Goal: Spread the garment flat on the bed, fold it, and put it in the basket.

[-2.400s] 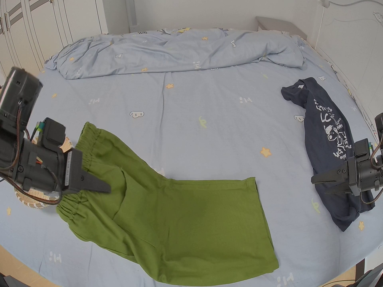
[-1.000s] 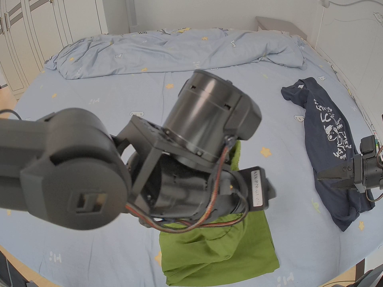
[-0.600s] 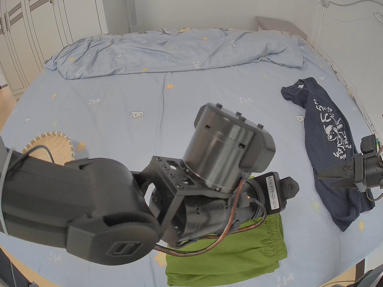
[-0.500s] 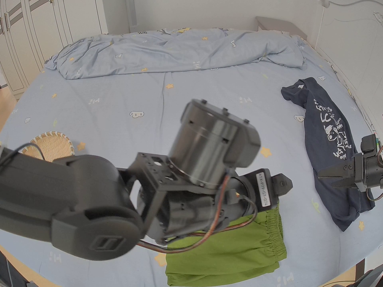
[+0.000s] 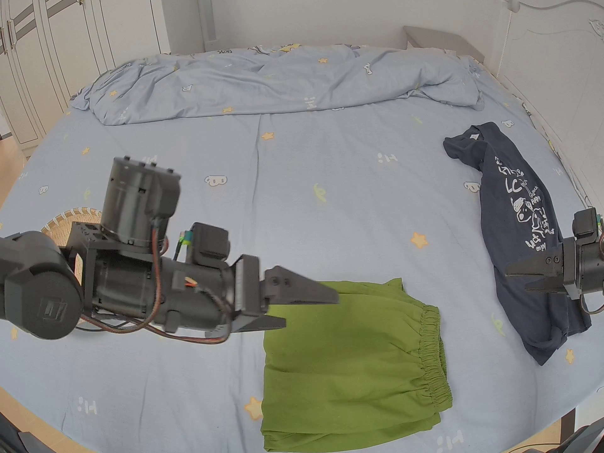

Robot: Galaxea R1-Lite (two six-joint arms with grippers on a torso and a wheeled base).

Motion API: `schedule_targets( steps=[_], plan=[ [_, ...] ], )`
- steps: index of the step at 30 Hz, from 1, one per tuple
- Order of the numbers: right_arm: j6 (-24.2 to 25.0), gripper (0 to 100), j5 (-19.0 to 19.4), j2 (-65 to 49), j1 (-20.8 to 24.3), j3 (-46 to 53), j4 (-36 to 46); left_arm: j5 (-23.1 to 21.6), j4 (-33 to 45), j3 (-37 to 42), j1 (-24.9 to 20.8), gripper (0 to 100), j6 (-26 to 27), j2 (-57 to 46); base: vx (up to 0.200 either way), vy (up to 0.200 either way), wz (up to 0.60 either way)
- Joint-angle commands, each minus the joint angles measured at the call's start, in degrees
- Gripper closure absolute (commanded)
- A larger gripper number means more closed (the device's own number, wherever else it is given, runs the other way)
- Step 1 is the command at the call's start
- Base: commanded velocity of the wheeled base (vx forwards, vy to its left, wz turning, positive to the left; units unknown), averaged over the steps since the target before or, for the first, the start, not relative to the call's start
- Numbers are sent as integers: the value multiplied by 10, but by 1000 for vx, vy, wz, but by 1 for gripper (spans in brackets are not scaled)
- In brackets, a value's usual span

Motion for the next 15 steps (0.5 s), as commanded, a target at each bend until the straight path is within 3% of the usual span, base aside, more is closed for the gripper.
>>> schedule_targets(
  steps=[1,5,15],
  plan=[
    [1,0,0,-16,-4,-3,2,-126,-52,116,147,0,102,79,0,0,0],
    [1,0,0,-20,-6,-5,1,-123,-54,116,152,0,153,141,0,0,0],
    [0,0,1,-27,-16,-11,2,-127,-58,103,137,0,159,178,0,0,0]
  ],
)
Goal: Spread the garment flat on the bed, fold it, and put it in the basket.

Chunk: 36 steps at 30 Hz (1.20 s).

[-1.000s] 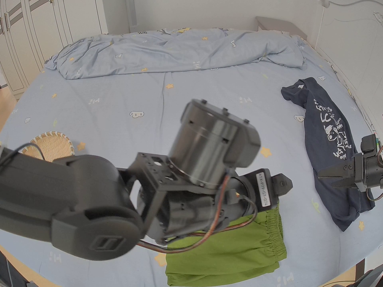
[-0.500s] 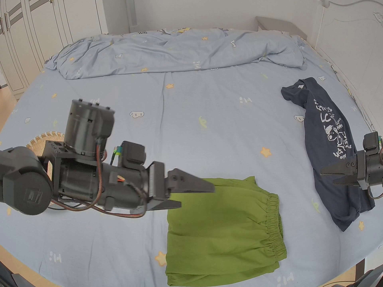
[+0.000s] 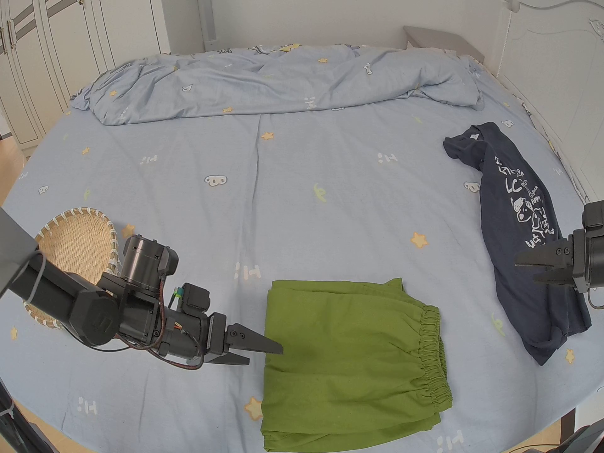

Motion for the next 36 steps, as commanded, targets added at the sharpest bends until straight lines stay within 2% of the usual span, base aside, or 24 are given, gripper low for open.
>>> schedule_targets(
  steps=[1,6,14,27,31,36],
  plan=[
    [0,0,0,-5,-4,-2,0,-1,-5,-2,-4,0,1,44,0,0,0],
    [0,0,0,-6,-5,-2,0,7,-30,-10,-25,0,3,75,0,0,0],
    [0,0,1,-6,-5,0,-1,67,-43,-38,-76,0,1,111,0,0,0],
    [-1,0,0,-13,-5,0,-1,68,-44,-46,-139,0,-35,90,0,0,0],
    [-3,0,0,-15,-5,0,-1,69,-44,-53,-141,0,-43,92,0,0,0],
    [-4,0,0,-16,-4,1,-1,78,-44,-72,-138,0,-93,92,0,0,0]
  ],
)
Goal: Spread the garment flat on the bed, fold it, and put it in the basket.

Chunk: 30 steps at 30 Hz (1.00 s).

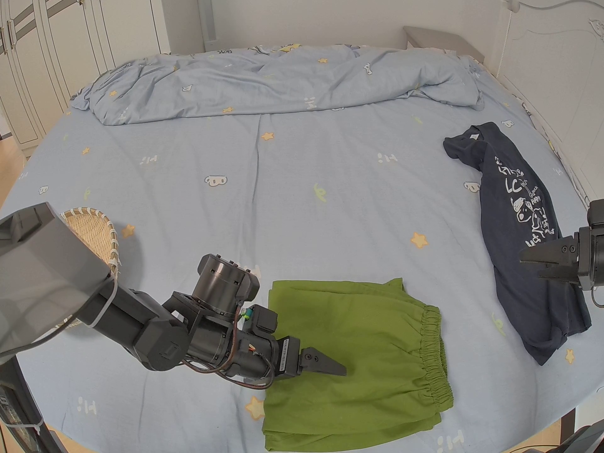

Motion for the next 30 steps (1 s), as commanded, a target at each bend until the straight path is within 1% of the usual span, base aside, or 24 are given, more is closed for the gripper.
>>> schedule_targets(
  steps=[1,5,6,12,14,17,19,20,23,26,30],
  plan=[
    [-1,0,0,-1,1,2,0,5,-1,-11,2,0,-12,-1,0,0,0],
    [-1,0,0,-1,2,2,0,19,-1,-17,3,0,-17,1,0,0,0],
    [-1,0,0,-1,2,2,0,24,-1,-18,3,100,-18,5,0,0,0],
    [-1,0,0,-1,1,2,0,29,-1,-14,2,100,-17,4,0,0,0],
    [-1,0,0,0,1,3,0,35,-1,-10,3,100,-16,-2,0,0,0],
    [-1,0,1,0,4,3,0,61,-1,19,9,100,-13,-35,0,0,0],
    [-1,0,1,0,4,3,0,61,-1,19,9,100,-13,-35,0,0,0],
    [-1,0,1,0,3,3,0,64,9,41,36,100,-13,-88,0,0,0],
    [-1,0,1,-1,1,2,0,65,28,45,54,100,-14,-124,0,0,0],
    [-1,0,1,-1,2,1,0,66,80,41,82,100,-9,-169,0,0,0],
    [-1,0,1,-2,2,2,0,65,107,40,115,100,-6,-199,0,0,0]
  ],
)
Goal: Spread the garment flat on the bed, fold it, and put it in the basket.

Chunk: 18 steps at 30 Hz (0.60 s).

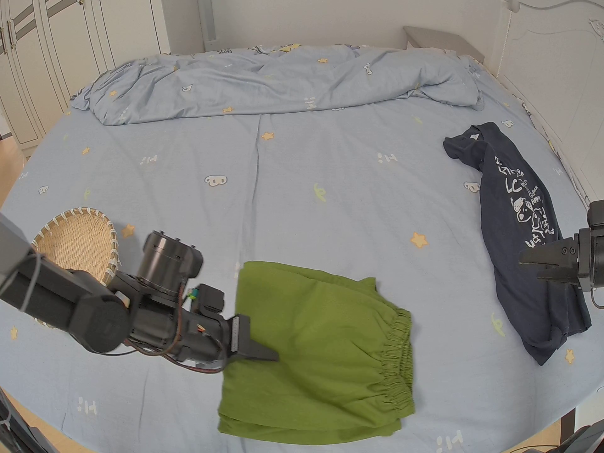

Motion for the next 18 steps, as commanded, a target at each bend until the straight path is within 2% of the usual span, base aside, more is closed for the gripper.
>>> schedule_targets(
  steps=[1,6,18],
  plan=[
    [0,0,0,1,-1,-1,0,0,33,5,53,100,3,-87,0,0,0],
    [0,0,0,-6,1,0,1,0,50,5,67,100,30,-102,0,0,0],
    [0,0,0,-8,5,-1,0,0,66,11,39,100,29,-133,0,200,0]
  ],
)
